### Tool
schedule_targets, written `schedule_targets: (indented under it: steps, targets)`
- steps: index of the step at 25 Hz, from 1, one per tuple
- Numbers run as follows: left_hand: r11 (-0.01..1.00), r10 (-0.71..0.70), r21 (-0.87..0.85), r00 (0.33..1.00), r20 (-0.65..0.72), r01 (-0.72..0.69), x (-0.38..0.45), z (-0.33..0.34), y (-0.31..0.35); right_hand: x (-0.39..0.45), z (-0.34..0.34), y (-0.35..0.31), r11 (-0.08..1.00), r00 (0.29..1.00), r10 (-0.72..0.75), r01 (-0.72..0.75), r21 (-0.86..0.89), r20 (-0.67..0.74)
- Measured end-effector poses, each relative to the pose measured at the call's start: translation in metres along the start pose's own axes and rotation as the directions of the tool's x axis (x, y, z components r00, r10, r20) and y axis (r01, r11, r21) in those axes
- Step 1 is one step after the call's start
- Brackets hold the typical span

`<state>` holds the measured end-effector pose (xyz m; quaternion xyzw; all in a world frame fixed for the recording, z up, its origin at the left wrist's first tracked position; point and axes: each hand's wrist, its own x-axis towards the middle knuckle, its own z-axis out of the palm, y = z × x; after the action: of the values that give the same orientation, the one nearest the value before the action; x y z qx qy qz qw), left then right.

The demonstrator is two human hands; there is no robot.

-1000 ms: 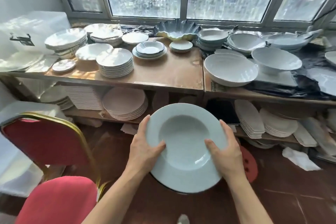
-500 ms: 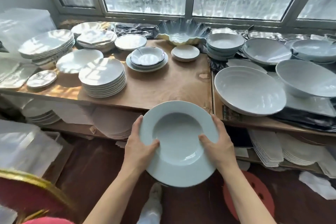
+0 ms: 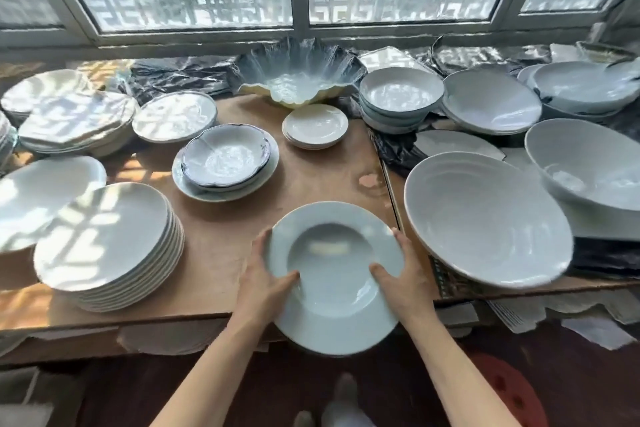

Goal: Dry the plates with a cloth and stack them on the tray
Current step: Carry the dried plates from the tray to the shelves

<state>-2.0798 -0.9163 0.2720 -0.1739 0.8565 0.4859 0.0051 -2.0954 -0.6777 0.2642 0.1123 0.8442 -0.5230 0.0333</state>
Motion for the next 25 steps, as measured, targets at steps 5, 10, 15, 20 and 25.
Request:
schedule_targets:
  steps: [5, 10, 15, 20, 25]
  targets:
    - [0.997, -0.081, 0.017, 0.995, 0.055, 0.08, 0.096, 0.03, 0.003, 0.083, 0.023, 0.005, 0.995, 0.997, 0.073, -0.074, 0.065, 0.009]
    - [0.991, -0.132, 0.041, 0.99, 0.041, 0.13, 0.168, 0.059, 0.007, 0.162, 0.044, 0.003, 0.996, 0.995, 0.088, -0.087, 0.02, -0.05]
    - [0.987, -0.16, 0.041, 0.986, 0.036, 0.158, 0.215, 0.079, 0.005, 0.216, 0.06, 0.003, 0.995, 0.992, 0.09, -0.094, -0.04, -0.088]
    - [0.983, -0.179, 0.036, 0.983, 0.04, 0.178, 0.256, 0.1, 0.005, 0.259, 0.073, 0.009, 0.981, 0.972, 0.184, -0.191, -0.041, -0.145]
    - [0.988, -0.153, 0.031, 0.988, 0.038, 0.152, 0.285, 0.12, 0.011, 0.284, 0.077, 0.015, 0.98, 0.96, 0.185, -0.197, -0.039, -0.209]
